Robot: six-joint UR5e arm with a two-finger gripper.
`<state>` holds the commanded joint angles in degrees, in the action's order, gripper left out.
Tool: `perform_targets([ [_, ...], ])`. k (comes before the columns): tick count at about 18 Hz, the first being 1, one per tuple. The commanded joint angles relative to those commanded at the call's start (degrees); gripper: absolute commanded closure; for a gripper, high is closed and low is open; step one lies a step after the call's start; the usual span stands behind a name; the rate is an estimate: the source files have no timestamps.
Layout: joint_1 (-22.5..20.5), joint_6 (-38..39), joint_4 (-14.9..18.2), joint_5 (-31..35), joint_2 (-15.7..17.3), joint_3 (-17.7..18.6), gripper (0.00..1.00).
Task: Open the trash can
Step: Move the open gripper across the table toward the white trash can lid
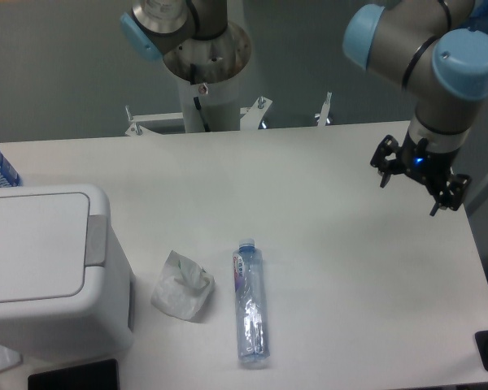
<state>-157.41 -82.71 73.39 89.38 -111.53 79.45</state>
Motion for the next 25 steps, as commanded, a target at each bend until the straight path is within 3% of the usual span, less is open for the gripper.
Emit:
perform_targets([
  [7,1.41,1.49,-1.32,-1.58,0.53,3.15,0.0],
  [10,1.41,3.67,-7.1,-2.54,0.7,4.83,0.0],
  [13,1.15,12.28,-7.91,-7.97,2.37,6.33,0.0],
  [16,0.7,19.05,-8.35,-15.1,2.46,5.8,0.0],
  [20,1.05,27.23,-10.37,-15.91,3.08,3.96,0.0],
  [25,3.16,29.17,-11.42,-22.48,5.45,2.99,0.0],
])
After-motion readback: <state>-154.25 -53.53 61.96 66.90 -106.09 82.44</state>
